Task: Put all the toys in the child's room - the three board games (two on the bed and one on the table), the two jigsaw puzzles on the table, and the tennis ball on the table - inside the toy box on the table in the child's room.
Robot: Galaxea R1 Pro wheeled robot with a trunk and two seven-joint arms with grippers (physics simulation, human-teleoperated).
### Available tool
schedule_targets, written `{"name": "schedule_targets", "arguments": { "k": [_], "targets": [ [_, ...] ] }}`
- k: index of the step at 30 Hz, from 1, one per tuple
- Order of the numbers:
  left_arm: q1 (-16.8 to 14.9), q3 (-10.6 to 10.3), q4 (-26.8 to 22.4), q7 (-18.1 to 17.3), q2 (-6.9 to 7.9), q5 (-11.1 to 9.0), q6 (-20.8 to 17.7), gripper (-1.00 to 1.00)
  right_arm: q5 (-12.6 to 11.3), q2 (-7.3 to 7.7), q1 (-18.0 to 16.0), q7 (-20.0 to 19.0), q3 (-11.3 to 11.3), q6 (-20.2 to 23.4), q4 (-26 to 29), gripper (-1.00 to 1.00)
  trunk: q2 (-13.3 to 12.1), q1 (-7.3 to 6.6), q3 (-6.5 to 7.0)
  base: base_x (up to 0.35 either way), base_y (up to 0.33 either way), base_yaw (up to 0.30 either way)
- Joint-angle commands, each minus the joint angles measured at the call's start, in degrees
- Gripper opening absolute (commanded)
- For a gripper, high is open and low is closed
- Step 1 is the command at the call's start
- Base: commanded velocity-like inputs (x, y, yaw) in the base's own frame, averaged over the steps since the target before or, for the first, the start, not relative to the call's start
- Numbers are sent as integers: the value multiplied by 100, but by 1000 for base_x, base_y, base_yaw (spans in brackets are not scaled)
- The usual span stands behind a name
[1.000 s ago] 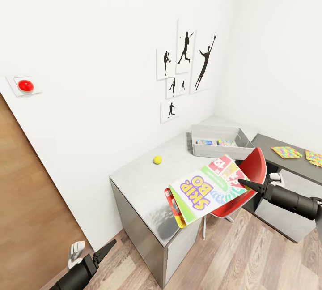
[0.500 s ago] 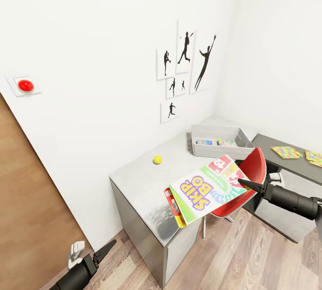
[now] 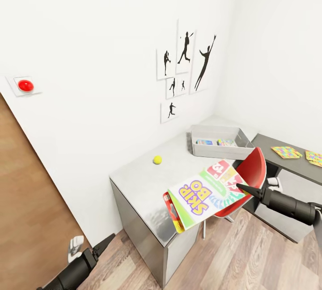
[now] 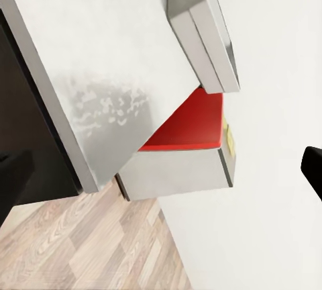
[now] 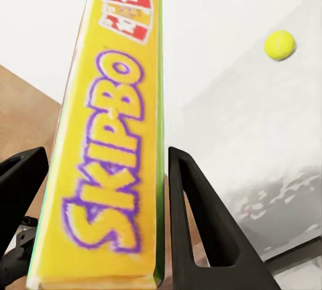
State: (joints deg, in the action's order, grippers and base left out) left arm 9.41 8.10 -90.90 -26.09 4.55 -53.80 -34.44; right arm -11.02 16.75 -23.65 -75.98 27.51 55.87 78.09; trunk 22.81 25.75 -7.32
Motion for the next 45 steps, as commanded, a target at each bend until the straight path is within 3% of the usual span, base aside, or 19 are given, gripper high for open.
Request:
{"name": "schedule_targets", "arguments": {
  "k": [1, 20, 30, 34, 45],
  "targets": [
    [-2, 6, -4, 4, 0, -40, -45, 100, -15, 1, -4, -7, 2, 37, 0, -100, 11, 4, -11, 0, 0, 0],
    [-168, -63, 14, -2, -44, -33, -107, 100, 1, 2, 51, -9, 0, 21, 13, -100, 11, 4, -11, 0, 0, 0],
    [-464, -506, 137, 14, -58, -13, -212, 100, 3, 3, 53, -14, 0, 20, 13, -100, 11, 4, -11, 0, 0, 0],
    [-635, -728, 198, -16, -61, -17, -457, 100, 5, 3, 53, -32, 0, 20, 12, -100, 11, 4, -11, 0, 0, 0],
    [-828, -882, 272, -265, -64, -22, -799, 100, 15, 6, 54, -65, -12, -10, 13, -100, 11, 4, -11, 0, 0, 0]
  ]
}}
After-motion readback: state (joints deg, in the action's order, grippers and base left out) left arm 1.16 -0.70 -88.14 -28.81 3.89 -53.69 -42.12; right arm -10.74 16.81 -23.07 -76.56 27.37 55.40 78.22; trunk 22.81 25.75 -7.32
